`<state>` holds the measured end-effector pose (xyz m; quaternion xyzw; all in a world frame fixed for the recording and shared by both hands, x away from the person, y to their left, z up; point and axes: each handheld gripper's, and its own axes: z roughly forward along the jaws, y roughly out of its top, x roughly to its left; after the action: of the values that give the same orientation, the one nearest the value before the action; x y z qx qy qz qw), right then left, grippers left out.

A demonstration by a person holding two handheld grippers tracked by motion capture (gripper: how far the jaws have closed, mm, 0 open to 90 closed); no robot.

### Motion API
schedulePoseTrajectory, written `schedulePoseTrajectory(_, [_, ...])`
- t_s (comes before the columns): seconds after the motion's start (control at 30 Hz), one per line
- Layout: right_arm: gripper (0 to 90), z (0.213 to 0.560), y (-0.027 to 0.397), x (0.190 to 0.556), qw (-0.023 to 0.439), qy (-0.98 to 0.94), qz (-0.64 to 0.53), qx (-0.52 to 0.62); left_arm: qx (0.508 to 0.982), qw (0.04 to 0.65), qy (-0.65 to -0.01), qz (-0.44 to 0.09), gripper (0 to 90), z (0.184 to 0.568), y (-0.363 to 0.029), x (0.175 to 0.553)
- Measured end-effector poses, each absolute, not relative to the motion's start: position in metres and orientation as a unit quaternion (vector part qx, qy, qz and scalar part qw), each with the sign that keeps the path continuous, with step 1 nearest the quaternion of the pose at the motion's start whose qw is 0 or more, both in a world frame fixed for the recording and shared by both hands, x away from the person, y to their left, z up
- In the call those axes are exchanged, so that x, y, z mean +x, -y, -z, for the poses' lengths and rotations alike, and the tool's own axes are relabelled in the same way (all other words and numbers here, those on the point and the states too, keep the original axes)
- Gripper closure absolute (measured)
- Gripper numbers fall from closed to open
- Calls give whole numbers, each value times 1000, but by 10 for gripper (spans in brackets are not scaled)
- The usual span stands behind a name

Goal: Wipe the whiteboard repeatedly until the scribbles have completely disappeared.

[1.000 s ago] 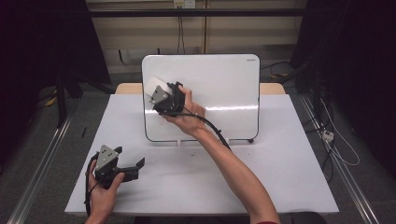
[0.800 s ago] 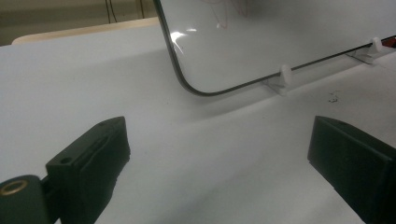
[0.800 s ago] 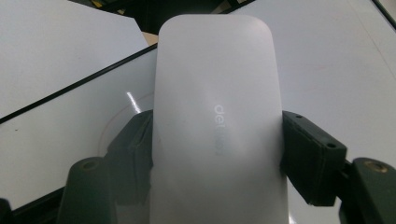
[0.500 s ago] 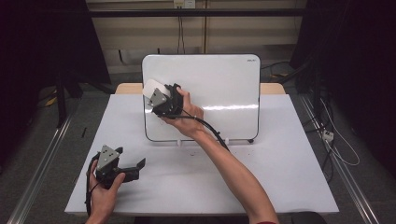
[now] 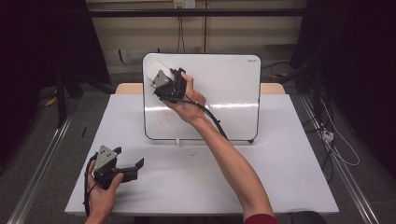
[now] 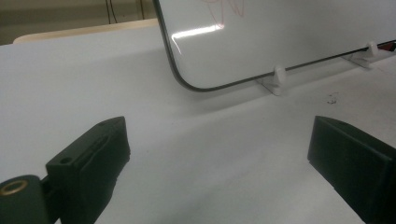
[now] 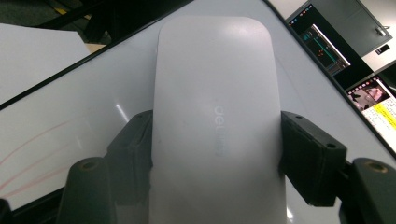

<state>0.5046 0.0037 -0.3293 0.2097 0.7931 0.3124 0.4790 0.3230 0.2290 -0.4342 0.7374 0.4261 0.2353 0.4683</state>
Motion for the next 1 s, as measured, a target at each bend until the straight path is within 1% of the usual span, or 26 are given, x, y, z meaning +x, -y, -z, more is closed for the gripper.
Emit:
schedulePoseTrajectory(0.17, [316,324,2,509,476,-789,-319,221,739,467,-426,-234,54,435,-229,323])
schedulePoseTrajectory(0.27, [316,327,-2,505,488,-785,-312,218,737,469,-425,-236,54,434,-229,323])
schedulePoseTrajectory(0.33, [316,329,-1,504,483,-787,-315,220,738,469,-426,-235,54,434,-229,323])
schedulePoseTrajectory(0.77, [317,373,-6,468,473,-809,-307,169,742,463,-424,-237,54,435,-227,323])
schedulePoseTrajectory(1.0, [317,383,1,456,466,-819,-298,152,743,462,-422,-236,54,436,-226,323])
